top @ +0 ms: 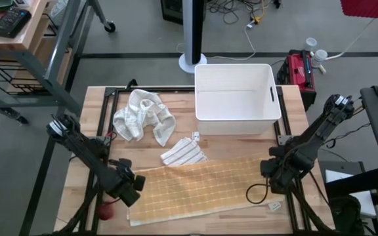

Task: Fold towel
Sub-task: Fold the yellow squared towel

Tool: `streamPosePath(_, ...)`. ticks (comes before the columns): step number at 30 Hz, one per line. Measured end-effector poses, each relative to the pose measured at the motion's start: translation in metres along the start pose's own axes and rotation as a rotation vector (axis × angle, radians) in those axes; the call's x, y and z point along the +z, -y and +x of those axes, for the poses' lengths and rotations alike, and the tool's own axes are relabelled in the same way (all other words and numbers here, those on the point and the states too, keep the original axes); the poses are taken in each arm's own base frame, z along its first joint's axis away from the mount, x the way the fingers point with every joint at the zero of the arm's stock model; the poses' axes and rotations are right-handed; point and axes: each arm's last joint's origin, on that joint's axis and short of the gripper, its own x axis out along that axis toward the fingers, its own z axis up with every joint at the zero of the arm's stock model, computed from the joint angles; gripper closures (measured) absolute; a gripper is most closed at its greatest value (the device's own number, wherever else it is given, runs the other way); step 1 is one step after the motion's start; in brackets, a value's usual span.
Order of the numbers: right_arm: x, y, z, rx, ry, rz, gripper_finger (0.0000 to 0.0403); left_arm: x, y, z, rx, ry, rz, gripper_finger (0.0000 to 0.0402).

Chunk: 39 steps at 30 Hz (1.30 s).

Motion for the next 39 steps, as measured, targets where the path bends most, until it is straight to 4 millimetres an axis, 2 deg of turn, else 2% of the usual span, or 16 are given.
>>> streamPosePath(8,0.001,-0.001,0.001,-0.004,-0.003,-0.022,0.0293,-0.001,-0.003,0.034,-0.101,-0.049,-0.016,0.0302)
streamPosePath(14,0.001,-0.001,0.001,-0.004,-0.003,-0.027,0.0294,0.000,-0.004,0.037,-0.119,-0.029,0.006,0.0285)
streamPosePath(17,0.001,-0.001,0.001,-0.004,-0.002,-0.037,0.0294,0.000,-0.003,0.033,-0.122,-0.026,0.043,0.0303)
streamPosePath(21,0.001,-0.001,0.001,-0.006,-0.002,-0.041,0.0311,-0.001,0.001,0.022,-0.122,-0.018,0.062,0.0377)
streamPosePath(23,0.000,0.000,0.001,-0.015,0.000,-0.046,0.0326,0.000,0.001,0.016,-0.105,-0.007,0.066,0.0393)
streamPosePath(26,-0.001,0.002,0.001,-0.032,-0.013,-0.047,0.0357,0.000,0.001,0.008,-0.085,0.005,0.080,0.0386)
streamPosePath(30,-0.004,0.006,0.001,-0.088,-0.032,-0.013,0.0397,0.002,0.000,0.001,-0.049,0.026,0.078,0.0399)
streamPosePath(35,-0.011,0.021,-0.004,-0.246,-0.042,0.136,0.0401,0.008,-0.009,-0.002,0.033,0.078,-0.031,0.0379)
streamPosePath(39,-0.014,0.028,-0.006,-0.277,0.004,0.271,0.0397,0.011,-0.012,-0.004,0.034,0.080,-0.058,0.0351)
